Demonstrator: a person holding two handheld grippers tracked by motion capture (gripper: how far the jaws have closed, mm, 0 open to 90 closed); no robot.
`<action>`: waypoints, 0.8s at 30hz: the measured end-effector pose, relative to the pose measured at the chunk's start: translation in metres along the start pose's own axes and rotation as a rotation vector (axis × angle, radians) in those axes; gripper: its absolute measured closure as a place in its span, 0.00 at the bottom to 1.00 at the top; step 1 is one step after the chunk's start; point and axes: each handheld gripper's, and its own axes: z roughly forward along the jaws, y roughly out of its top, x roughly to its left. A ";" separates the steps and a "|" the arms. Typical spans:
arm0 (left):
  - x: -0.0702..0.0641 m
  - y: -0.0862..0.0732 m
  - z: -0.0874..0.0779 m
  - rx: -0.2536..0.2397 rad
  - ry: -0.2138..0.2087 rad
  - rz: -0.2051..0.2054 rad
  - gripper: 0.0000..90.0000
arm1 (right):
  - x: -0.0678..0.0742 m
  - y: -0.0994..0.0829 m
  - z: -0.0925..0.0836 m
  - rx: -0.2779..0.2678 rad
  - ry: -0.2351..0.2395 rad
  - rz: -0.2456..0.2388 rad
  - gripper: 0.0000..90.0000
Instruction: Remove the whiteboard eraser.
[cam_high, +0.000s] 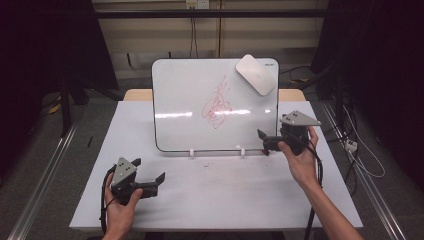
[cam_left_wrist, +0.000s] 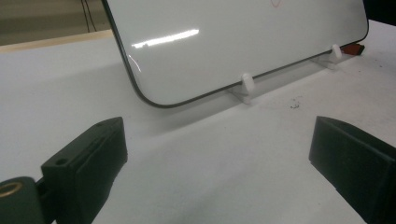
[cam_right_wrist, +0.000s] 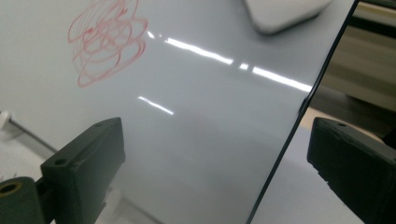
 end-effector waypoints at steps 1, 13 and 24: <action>0.000 0.000 0.000 0.000 -0.003 -0.001 0.05 | -0.001 0.006 0.001 -0.006 -0.010 -0.003 0.03; 0.006 0.001 -0.004 -0.010 0.005 -0.011 0.05 | -0.008 0.055 0.016 -0.001 -0.034 -0.054 0.07; 0.007 0.001 -0.001 0.003 -0.001 -0.011 0.05 | -0.012 0.088 0.035 -0.020 -0.090 -0.161 0.08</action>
